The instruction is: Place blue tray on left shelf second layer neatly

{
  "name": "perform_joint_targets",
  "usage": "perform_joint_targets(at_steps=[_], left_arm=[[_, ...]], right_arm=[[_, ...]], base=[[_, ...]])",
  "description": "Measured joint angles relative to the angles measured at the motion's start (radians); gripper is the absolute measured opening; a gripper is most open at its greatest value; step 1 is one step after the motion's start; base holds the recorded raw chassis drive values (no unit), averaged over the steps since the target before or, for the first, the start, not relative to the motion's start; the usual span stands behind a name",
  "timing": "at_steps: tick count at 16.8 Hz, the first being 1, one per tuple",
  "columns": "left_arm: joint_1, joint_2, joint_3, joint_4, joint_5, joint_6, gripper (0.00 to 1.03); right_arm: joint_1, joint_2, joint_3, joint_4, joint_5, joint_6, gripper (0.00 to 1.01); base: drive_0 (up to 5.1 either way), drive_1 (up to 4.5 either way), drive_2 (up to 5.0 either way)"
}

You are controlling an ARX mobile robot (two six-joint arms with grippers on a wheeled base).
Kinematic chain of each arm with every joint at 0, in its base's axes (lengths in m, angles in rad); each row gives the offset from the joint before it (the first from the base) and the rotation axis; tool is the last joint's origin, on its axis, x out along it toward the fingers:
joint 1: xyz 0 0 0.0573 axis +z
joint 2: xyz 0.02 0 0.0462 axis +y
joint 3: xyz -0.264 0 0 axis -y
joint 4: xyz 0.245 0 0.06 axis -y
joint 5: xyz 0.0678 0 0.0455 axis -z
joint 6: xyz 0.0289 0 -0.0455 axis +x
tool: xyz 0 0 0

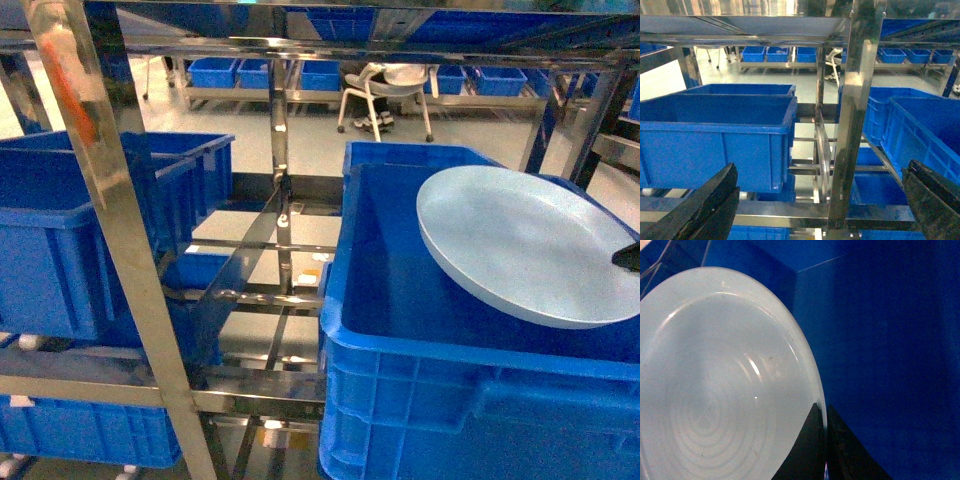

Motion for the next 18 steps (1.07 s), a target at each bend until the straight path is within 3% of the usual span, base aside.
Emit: perform_joint_targets(at_steps=[1, 3, 5, 9, 15, 18], left_arm=[[0.000, 0.000, 0.000, 0.000, 0.000, 0.000, 0.98], [0.000, 0.000, 0.000, 0.000, 0.000, 0.000, 0.98], [0.000, 0.000, 0.000, 0.000, 0.000, 0.000, 0.98], [0.000, 0.000, 0.000, 0.000, 0.000, 0.000, 0.98], [0.000, 0.000, 0.000, 0.000, 0.000, 0.000, 0.98], [0.000, 0.000, 0.000, 0.000, 0.000, 0.000, 0.98]], right_arm=[[0.015, 0.050, 0.045, -0.008, 0.011, 0.014, 0.02], [0.063, 0.138, 0.130, -0.033, 0.056, 0.014, 0.02], [0.093, 0.193, 0.192, -0.068, 0.071, 0.010, 0.02], [0.102, 0.283, 0.256, -0.087, 0.158, -0.014, 0.02], [0.104, 0.313, 0.269, -0.070, 0.157, -0.028, 0.02], [0.116, 0.234, 0.238, -0.045, 0.116, -0.027, 0.31]], base=[[0.0, 0.00, 0.0], [0.0, 0.00, 0.0], [0.0, 0.00, 0.0], [0.0, 0.00, 0.0], [0.0, 0.00, 0.0], [0.0, 0.00, 0.0]])
